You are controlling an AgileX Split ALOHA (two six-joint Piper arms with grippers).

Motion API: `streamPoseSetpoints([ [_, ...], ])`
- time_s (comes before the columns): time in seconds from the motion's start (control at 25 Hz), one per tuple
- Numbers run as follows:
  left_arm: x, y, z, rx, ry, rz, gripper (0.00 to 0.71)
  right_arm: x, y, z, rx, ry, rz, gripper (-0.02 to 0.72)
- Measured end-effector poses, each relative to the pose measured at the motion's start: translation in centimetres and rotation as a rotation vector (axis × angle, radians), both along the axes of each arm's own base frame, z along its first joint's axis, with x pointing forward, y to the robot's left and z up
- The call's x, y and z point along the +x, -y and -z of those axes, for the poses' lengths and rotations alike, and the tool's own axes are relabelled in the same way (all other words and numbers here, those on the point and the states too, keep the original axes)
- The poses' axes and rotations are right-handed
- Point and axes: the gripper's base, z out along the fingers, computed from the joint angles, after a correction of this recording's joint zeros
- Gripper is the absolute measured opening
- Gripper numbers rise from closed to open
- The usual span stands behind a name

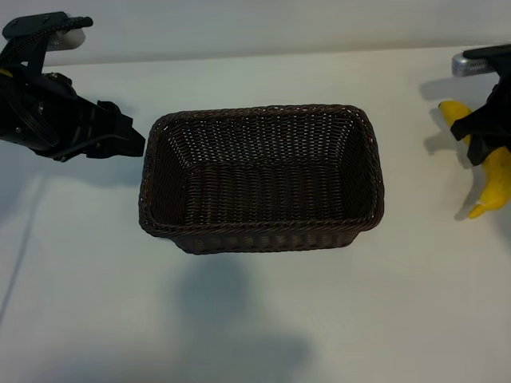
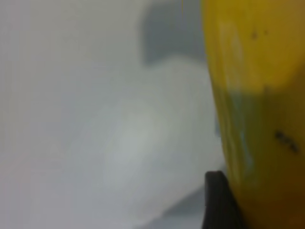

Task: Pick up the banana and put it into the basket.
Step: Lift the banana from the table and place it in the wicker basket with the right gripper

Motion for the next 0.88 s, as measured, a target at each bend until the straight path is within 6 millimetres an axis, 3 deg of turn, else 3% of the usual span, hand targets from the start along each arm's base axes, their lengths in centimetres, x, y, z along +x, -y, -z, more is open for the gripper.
streamPoseSetpoints([
  [0.48,0.0,0.0,0.0,0.000,0.005,-0.002,0.583,-2.0,-0.3,-6.7,0.034,0.077,0.008,0.406],
  [0.88,0.0,0.0,0.0,0.001,0.006,-0.001,0.583,-2.7,-1.2,-7.9,0.046,0.073,-0.003,0.406],
])
